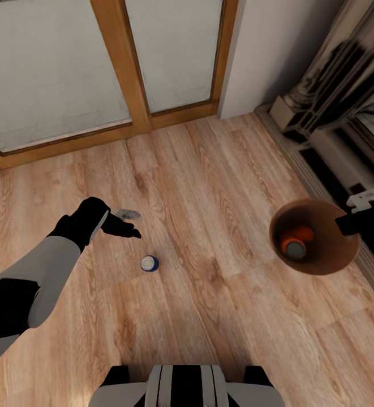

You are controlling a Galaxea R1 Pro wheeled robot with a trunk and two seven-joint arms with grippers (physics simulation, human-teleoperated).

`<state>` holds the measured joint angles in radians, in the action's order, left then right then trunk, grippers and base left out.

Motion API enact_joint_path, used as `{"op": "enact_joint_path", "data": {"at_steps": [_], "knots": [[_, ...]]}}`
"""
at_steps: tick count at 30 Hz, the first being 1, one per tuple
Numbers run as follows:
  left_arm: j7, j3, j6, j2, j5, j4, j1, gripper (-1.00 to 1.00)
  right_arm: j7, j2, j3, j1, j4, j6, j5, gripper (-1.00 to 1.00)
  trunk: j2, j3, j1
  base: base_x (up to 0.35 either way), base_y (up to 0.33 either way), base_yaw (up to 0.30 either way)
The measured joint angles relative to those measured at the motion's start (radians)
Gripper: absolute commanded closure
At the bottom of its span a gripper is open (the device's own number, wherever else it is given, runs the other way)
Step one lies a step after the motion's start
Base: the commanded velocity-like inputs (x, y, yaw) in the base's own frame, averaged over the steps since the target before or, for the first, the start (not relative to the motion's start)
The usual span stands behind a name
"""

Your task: Put the three can of soda from the living room inside the tash can in the kitchen.

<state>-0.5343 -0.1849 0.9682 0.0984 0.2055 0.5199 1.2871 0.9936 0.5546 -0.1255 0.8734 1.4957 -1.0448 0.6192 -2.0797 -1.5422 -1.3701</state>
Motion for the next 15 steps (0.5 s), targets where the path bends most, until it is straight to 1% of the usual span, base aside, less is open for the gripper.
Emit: {"op": "enact_joint_path", "data": {"at_steps": [11,15], "knots": [[0.005,0.002,0.000,0.000,0.000,0.001,0.000,-1.00,0.000,0.000,0.000,-0.003,0.001,0.001,0.000,1.00,-0.077,-0.052,-0.042,0.000,0.000,0.000],[0.006,0.003,0.001,-0.001,-0.002,0.002,0.000,-1.00,0.000,0.001,0.000,-0.004,0.001,0.000,-0.002,1.00,-0.077,-0.058,-0.042,0.000,0.000,0.000]]}}
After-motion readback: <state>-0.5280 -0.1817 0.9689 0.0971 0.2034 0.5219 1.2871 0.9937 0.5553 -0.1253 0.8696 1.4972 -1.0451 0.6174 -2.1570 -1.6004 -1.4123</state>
